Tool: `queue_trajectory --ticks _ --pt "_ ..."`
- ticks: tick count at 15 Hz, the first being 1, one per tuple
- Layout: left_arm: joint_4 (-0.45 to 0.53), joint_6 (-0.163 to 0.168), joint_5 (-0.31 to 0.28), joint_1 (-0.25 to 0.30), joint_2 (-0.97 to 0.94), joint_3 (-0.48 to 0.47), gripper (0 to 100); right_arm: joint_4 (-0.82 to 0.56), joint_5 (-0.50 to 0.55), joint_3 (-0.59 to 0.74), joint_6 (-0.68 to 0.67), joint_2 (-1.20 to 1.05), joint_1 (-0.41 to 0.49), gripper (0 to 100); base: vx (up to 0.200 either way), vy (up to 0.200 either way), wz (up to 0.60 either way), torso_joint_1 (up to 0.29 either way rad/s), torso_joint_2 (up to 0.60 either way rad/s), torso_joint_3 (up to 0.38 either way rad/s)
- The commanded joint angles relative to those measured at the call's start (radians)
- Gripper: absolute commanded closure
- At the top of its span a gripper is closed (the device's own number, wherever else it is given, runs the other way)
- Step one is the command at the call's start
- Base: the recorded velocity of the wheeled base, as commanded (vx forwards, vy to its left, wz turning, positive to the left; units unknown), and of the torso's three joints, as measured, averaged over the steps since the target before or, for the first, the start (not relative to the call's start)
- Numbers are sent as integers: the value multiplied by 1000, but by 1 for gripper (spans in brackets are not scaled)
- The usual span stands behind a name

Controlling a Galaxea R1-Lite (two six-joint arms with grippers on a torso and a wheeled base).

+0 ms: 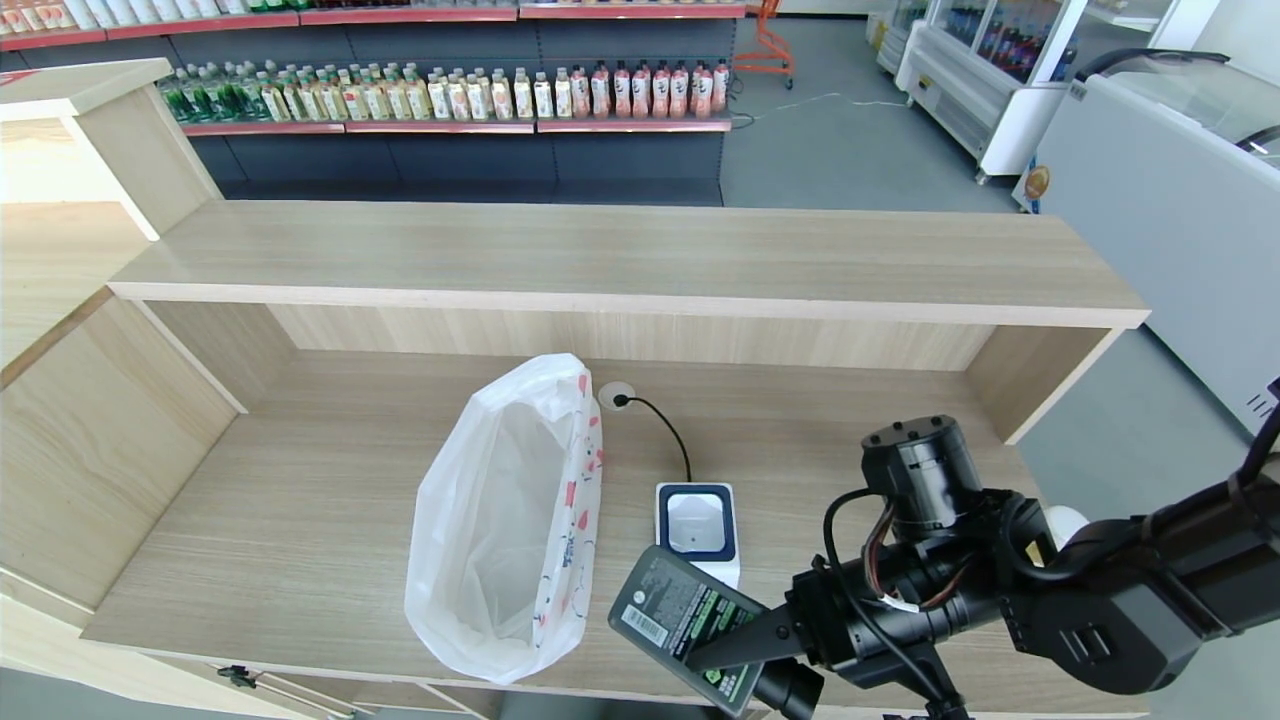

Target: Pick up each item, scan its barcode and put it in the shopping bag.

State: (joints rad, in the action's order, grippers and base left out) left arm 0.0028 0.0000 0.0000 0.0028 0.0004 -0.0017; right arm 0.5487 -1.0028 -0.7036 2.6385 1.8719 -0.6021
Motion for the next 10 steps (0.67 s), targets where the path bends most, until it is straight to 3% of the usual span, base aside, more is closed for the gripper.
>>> queue_trajectory --ticks 1,5,10 --pt "0 0 0 0 0 0 0 0 0 3 0 -10 1 100 0 0 0 0 0 0" --pt "0 0 0 0 0 0 0 -6 0 24 -25 -43 7 100 0 0 0 0 0 0" --pt "0 0 0 0 0 0 0 0 35 70 -560 -366 27 100 0 0 0 0 0 0"
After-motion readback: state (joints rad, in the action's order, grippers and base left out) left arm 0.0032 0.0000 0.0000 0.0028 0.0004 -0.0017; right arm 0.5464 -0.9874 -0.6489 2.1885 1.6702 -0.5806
